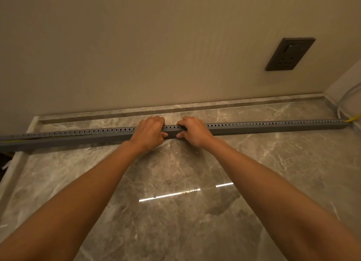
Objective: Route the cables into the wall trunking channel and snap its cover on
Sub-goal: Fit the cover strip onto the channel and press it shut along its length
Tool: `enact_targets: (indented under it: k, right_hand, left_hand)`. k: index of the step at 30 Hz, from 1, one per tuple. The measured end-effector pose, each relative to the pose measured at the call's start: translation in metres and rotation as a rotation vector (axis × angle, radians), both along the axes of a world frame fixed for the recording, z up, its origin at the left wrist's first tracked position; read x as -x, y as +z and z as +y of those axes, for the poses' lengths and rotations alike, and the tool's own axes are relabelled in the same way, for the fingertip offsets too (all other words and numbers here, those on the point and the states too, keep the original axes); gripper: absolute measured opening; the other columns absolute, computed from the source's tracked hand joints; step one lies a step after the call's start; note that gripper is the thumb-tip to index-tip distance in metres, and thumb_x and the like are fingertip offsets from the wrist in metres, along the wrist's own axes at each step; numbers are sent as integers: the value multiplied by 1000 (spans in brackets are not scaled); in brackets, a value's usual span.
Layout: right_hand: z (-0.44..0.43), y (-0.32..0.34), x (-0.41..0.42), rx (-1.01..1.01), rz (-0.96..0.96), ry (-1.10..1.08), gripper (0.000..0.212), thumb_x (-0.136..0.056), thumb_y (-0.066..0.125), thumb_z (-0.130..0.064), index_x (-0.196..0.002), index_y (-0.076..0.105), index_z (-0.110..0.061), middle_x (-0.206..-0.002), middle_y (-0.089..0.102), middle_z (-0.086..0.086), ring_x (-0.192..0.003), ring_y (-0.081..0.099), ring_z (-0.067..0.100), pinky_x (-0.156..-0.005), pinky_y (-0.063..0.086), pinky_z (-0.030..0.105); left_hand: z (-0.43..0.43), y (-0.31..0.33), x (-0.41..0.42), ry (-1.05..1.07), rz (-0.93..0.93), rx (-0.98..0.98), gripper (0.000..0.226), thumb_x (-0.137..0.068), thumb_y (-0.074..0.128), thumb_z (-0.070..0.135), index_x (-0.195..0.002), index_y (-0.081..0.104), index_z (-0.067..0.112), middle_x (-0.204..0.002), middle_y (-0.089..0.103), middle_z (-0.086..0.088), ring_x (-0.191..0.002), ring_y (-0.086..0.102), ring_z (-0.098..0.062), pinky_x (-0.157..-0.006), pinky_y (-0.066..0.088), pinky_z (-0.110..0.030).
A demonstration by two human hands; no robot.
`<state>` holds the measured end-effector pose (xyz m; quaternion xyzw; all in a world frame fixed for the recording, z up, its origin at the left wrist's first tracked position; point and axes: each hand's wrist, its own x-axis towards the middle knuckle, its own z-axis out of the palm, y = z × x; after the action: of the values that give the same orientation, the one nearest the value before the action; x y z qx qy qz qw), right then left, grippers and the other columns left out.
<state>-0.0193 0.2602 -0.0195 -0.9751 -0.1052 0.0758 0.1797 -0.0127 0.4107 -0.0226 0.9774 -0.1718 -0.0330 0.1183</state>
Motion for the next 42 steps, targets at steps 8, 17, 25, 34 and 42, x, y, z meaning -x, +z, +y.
enact_targets:
  k: [8, 17, 25, 34, 42]
  right_hand:
    - [-5, 2, 0, 49, -6, 59, 32, -86, 63, -23, -113, 60, -6, -117, 59, 15, -107, 54, 31, -91, 43, 38]
    - [1, 1, -2, 49, 25, 75, 38, -84, 66, -31, -108, 55, -4, -116, 59, 16, -107, 54, 32, -89, 43, 40]
    - [-1, 0, -2, 145, -64, 159, 36, -88, 59, -30, -111, 56, -3, -119, 59, 17, -111, 52, 34, -94, 40, 42]
    - [5, -2, 3, 37, -31, 102, 36, -87, 60, -32, -111, 56, -4, -116, 61, 15, -107, 55, 33, -93, 41, 42]
    - [43, -4, 7, -35, -18, 43, 30, -90, 56, -30, -110, 58, -8, -114, 63, 12, -107, 55, 31, -99, 36, 41]
  left_hand:
    - [0, 4, 2, 23, 49, 37, 29, -87, 62, 25, -108, 57, 7, -113, 62, -12, -101, 56, -28, -84, 45, -37]
    - [4, 13, 4, 123, 131, -144, 34, -81, 67, 30, -103, 58, 6, -110, 63, -14, -99, 58, -30, -81, 47, -38]
    - [-4, 12, 5, 135, 92, -199, 30, -81, 65, 28, -100, 58, 5, -107, 64, -14, -98, 58, -31, -79, 47, -39]
    - [9, 12, 12, 167, 135, -67, 31, -81, 68, 26, -103, 59, 6, -108, 63, -14, -99, 56, -30, -83, 43, -37]
    - [59, 19, 12, 192, 176, -49, 36, -82, 69, 29, -110, 60, 7, -113, 61, -14, -105, 55, -30, -85, 45, -38]
